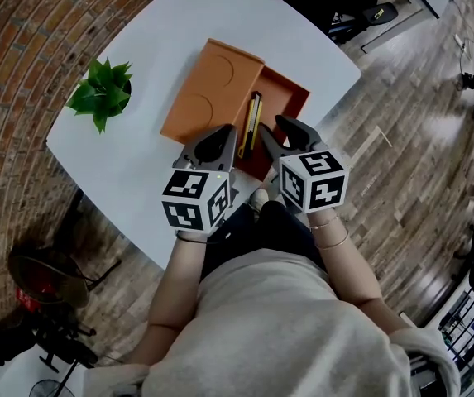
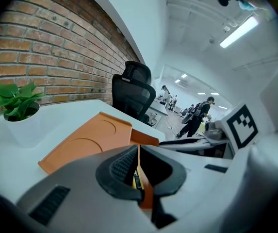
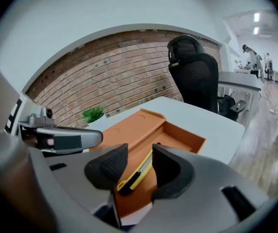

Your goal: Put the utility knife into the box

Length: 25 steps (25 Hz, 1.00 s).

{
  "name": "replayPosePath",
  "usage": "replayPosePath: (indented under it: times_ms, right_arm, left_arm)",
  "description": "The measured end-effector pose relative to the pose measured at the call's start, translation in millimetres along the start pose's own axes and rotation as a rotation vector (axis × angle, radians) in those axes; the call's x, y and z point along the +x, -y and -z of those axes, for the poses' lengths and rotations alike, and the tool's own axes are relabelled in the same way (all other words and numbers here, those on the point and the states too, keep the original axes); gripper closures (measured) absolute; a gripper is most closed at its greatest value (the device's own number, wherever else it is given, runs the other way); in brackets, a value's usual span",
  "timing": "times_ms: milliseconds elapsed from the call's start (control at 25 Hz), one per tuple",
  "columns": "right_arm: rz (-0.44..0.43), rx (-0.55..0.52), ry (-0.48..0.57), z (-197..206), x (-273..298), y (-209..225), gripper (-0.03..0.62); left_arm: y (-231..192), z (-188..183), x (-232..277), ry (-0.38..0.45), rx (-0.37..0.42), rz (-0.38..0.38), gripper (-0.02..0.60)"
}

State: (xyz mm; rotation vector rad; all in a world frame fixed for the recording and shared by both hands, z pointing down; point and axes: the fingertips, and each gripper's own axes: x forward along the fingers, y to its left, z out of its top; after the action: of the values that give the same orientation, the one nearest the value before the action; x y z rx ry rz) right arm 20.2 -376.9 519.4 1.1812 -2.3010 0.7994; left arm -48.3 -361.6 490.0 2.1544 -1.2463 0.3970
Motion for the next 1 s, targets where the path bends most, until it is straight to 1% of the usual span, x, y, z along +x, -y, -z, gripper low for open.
replayPosePath:
  times_ms: [240, 320, 360, 480, 520, 600, 720, 800, 1000]
  right_arm:
    - [-0.081, 0.019, 0.107, -21.2, -28.9, -14.6, 0.437]
    - [-0.106, 0.03, 0.156, -30.1, -40.2, -18.9, 0.453]
    - [-0.117, 0.032, 0.178, -34.5, -45.7, -20.7, 0.476]
    - [-0.137, 0.028, 0.228, -44.7, -60.6, -23.6, 0.582]
    - [-0.142, 0.025, 0.241, -47.2, -65.4, -24.5, 0.593]
    - [-0.161, 0.012, 0.271, -52.5, -74.6, -27.6, 0.594]
    - [-0.217, -0.014, 0.342, -62.6, -90.4, -35.1, 0.595]
    - [-0.239, -0.024, 0.376, -68.3, -99.7, -38.0, 0.595]
    - [-0.215, -0.063, 0.447, -78.8, -118.7, -38.4, 0.595]
  left_arm:
    - [15.5, -14.5, -15.1, 0.055, 0.035, 0.0, 0.568]
    - [21.8, -21.9, -21.2, 0.082, 0.056, 0.007, 0.568]
    - [24.3, -26.0, -24.2, 0.096, 0.066, 0.007, 0.568]
    - [30.7, -35.6, -31.5, 0.128, 0.087, 0.004, 0.568]
    - [33.5, -37.7, -33.5, 0.134, 0.093, 0.005, 0.568]
    - [38.0, -41.8, -37.1, 0.149, 0.103, 0.003, 0.568]
    - [44.3, -45.9, -40.6, 0.162, 0.117, -0.006, 0.568]
    - [50.2, -47.7, -41.9, 0.167, 0.13, -0.005, 0.568]
    - [66.6, -53.6, -45.1, 0.198, 0.173, 0.002, 0.568]
